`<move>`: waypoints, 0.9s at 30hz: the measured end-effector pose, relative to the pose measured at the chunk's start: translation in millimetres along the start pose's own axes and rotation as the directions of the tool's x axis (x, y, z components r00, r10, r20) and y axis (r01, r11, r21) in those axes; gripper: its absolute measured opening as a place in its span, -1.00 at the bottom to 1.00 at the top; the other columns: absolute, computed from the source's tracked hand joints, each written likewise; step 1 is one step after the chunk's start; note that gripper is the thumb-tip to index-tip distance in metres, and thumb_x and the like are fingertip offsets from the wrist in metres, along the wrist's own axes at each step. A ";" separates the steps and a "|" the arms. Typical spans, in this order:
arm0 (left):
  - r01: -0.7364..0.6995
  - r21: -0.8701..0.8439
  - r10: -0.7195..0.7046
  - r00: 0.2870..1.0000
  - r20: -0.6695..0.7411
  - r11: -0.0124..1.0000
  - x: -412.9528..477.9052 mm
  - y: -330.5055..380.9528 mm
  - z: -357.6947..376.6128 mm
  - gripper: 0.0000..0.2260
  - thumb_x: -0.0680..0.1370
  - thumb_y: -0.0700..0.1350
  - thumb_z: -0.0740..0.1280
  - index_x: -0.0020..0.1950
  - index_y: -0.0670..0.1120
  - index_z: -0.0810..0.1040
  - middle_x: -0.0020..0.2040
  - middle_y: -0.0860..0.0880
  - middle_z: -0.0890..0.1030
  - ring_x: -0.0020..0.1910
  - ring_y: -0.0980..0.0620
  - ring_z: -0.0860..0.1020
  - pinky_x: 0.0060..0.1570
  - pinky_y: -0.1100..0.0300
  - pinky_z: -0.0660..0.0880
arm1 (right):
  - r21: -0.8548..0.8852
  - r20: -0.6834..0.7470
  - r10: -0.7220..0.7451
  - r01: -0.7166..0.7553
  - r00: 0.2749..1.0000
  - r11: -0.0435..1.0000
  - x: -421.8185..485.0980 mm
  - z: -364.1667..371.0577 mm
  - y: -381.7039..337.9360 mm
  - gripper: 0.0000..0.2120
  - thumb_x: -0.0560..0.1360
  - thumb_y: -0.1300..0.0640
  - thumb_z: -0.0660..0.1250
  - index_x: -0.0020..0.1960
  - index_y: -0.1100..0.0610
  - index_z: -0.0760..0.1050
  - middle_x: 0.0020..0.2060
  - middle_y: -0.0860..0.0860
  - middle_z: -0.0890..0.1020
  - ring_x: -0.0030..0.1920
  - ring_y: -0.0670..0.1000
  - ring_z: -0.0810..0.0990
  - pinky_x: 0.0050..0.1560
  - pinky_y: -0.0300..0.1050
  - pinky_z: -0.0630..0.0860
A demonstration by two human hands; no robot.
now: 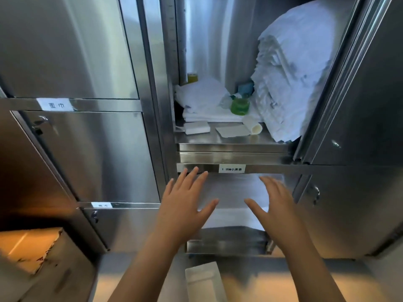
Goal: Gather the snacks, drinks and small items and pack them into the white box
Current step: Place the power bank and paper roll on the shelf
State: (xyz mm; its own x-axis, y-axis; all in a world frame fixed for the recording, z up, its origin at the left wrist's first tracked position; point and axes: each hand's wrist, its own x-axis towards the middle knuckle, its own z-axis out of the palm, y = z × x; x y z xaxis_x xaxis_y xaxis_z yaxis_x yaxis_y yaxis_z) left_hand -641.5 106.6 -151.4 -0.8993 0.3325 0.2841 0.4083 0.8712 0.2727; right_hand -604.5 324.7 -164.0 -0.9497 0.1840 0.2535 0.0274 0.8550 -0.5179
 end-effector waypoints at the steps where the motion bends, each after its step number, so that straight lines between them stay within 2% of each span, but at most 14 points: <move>1: 0.013 0.009 -0.014 1.000 0.008 1.000 9.6 -4.0 0.7 -0.38 0.52 0.34 -0.02 0.52 0.17 -0.08 0.55 0.13 -0.05 0.51 0.11 -0.16 0.45 0.06 -0.17 | 0.017 0.020 -0.008 0.008 1.000 1.000 12.7 6.3 0.6 -0.36 0.49 -0.19 0.25 0.48 0.00 0.16 0.47 -0.04 0.21 0.46 -0.04 0.13 0.39 -0.10 0.15; 6: 0.008 0.044 -0.007 0.999 -0.038 0.999 70.7 -34.8 4.0 -0.36 0.49 0.34 -0.08 0.53 0.14 -0.05 0.55 0.11 -0.03 0.51 0.11 -0.14 0.44 0.10 -0.19 | 0.045 0.053 -0.046 0.043 0.998 0.998 84.9 41.5 -5.7 -0.34 0.49 -0.21 0.23 0.49 -0.02 0.13 0.50 -0.05 0.15 0.48 -0.03 0.09 0.41 -0.09 0.12; 9: -0.015 0.040 0.017 0.999 -0.051 0.999 111.5 -52.2 14.3 -0.39 0.52 0.31 -0.02 0.53 0.13 -0.03 0.55 0.10 -0.01 0.51 0.12 -0.13 0.44 0.09 -0.18 | 0.062 0.033 -0.038 0.036 0.999 0.997 124.2 60.6 -8.5 -0.34 0.48 -0.22 0.23 0.49 -0.02 0.13 0.49 -0.04 0.17 0.47 -0.02 0.11 0.42 -0.06 0.12; 13: -0.054 0.032 0.055 0.998 -0.015 0.998 164.6 -68.8 32.9 -0.39 0.54 0.29 0.02 0.53 0.13 -0.01 0.55 0.10 0.01 0.51 0.11 -0.13 0.49 0.05 -0.12 | 0.069 0.017 -0.016 0.015 1.000 0.997 169.2 80.1 -1.5 -0.36 0.48 -0.18 0.27 0.47 0.00 0.18 0.47 -0.02 0.22 0.45 -0.02 0.17 0.39 -0.09 0.17; 19: -0.084 0.053 0.081 0.995 0.049 0.995 234.1 -76.0 63.0 -0.41 0.56 0.25 0.06 0.53 0.10 -0.01 0.55 0.07 0.00 0.51 0.10 -0.11 0.48 0.06 -0.13 | 0.080 -0.042 0.061 -0.058 0.997 0.995 234.5 91.1 35.4 -0.41 0.50 -0.10 0.29 0.45 0.05 0.23 0.44 0.06 0.26 0.42 0.06 0.21 0.39 -0.01 0.21; 24: -0.005 0.088 0.002 0.999 0.038 0.996 298.5 -77.1 88.5 -0.42 0.58 0.21 0.07 0.54 0.09 -0.04 0.56 0.07 -0.02 0.52 0.09 -0.11 0.46 0.10 -0.15 | 0.048 -0.128 0.083 -0.078 0.988 0.996 314.4 91.3 75.4 -0.41 0.53 -0.05 0.26 0.47 0.10 0.18 0.49 0.13 0.13 0.45 0.14 0.14 0.41 0.04 0.16; 27: 0.074 0.069 -0.075 0.997 0.005 0.995 335.4 -71.3 108.0 -0.43 0.59 0.16 0.12 0.54 0.05 0.00 0.55 0.05 0.04 0.52 0.07 -0.04 0.46 0.10 -0.10 | -0.007 -0.150 0.018 -0.019 0.989 1.000 367.9 87.7 98.0 -0.41 0.52 0.00 0.30 0.46 0.16 0.21 0.47 0.19 0.17 0.45 0.16 0.14 0.43 0.01 0.12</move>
State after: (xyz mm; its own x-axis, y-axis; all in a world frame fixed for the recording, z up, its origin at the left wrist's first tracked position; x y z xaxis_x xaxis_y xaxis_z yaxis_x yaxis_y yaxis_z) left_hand -989.1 195.0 -174.9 -0.9281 0.2682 0.2583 0.3286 0.9163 0.2290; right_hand -978.6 433.6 -193.1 -0.8916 0.2696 0.3639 0.0475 0.8547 -0.5169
